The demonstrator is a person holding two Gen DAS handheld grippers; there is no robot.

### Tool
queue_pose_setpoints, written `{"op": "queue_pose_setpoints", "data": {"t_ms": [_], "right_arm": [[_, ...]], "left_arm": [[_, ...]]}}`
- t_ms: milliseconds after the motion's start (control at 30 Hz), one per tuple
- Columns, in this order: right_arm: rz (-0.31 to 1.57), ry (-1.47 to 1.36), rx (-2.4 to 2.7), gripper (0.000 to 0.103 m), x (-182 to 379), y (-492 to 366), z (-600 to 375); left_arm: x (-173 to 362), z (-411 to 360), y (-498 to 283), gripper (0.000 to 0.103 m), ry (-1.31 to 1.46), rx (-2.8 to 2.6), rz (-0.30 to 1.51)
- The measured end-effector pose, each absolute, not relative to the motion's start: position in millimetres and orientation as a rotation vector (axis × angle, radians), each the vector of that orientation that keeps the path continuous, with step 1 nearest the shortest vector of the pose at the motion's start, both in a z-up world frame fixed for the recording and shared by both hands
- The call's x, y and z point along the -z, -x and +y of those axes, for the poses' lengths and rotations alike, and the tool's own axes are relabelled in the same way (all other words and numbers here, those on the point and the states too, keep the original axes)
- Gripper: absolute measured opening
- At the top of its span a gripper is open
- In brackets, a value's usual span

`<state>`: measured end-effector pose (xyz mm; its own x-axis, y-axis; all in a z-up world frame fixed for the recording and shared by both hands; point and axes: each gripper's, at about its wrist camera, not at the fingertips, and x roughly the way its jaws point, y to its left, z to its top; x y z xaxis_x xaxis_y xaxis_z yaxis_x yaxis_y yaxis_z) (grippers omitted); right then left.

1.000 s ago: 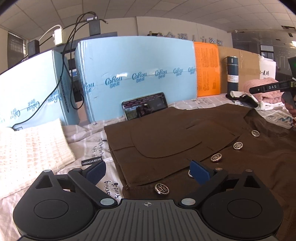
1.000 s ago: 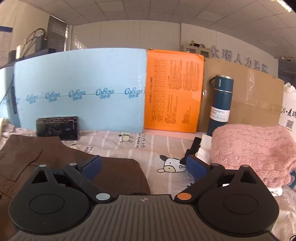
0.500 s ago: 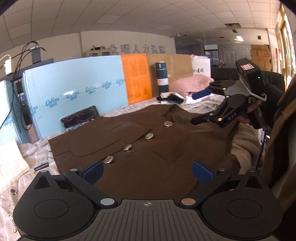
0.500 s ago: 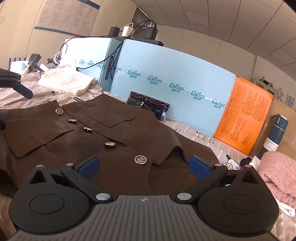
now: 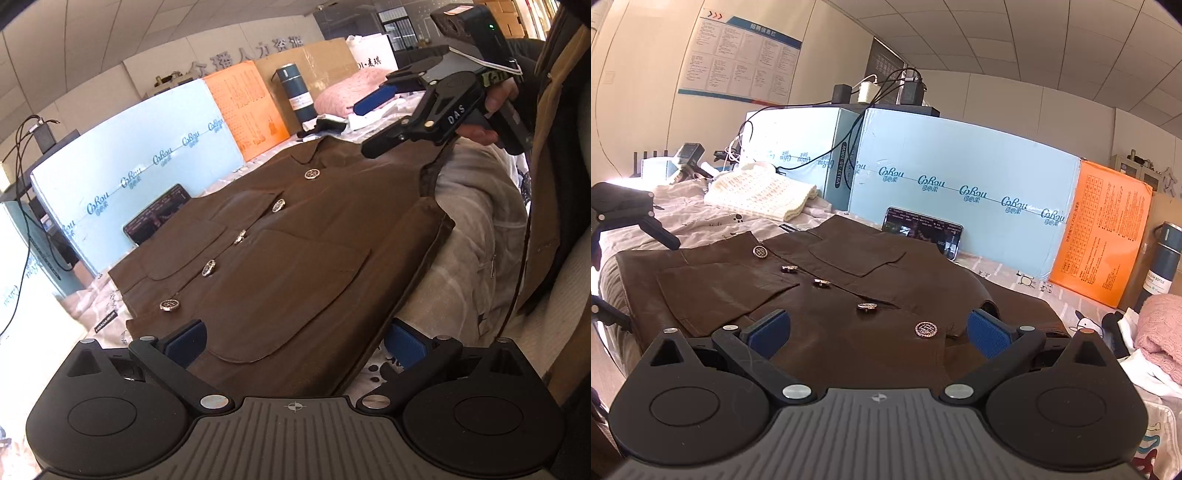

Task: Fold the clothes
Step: 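Grasp the vest side edge with the right gripper and lift it toward the buttons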

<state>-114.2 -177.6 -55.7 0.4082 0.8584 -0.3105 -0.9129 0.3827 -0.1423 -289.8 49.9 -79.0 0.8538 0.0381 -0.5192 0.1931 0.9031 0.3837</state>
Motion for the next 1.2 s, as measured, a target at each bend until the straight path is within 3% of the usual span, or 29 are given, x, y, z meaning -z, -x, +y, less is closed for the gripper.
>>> {"op": "queue_pose_setpoints", "data": {"t_ms": [133,367,433,467,500,533,600,633,800,867,1200], "right_arm": [[0.226,0.252,-1.325,0.103,51,126,-184],[0.246,0.385,-1.453,0.103,58,153,-146],[0.264,0.421,-1.446,0.097,63,154,-133],[0.268,0.437,-1.456,0.082,66,154,-128],[0.272,0.454,-1.466,0.06,69,154,-123],[0.27,0.467,-1.482,0.051,72,154,-120],[0.254,0.465,-1.533,0.02,71,155,-120],[0.249,0.45,-1.547,0.017,69,154,-120],[0.242,0.347,-1.533,0.009,58,139,-124],[0.242,0.306,-1.511,0.008,54,133,-127],[0.306,0.344,-1.514,0.009,52,135,-129]], "left_arm": [[73,63,288,0.103,-0.381,0.044,0.486],[64,81,282,0.103,-0.305,0.029,0.437],[64,84,283,0.103,-0.31,0.035,0.434],[64,87,284,0.103,-0.311,0.037,0.433],[65,90,285,0.103,-0.313,0.038,0.432],[65,93,286,0.103,-0.314,0.039,0.431],[65,99,288,0.103,-0.317,0.041,0.428],[65,102,289,0.103,-0.318,0.042,0.427],[66,117,294,0.102,-0.325,0.048,0.421],[67,123,296,0.096,-0.328,0.05,0.419],[69,146,277,0.096,-0.311,0.188,0.421]]}}
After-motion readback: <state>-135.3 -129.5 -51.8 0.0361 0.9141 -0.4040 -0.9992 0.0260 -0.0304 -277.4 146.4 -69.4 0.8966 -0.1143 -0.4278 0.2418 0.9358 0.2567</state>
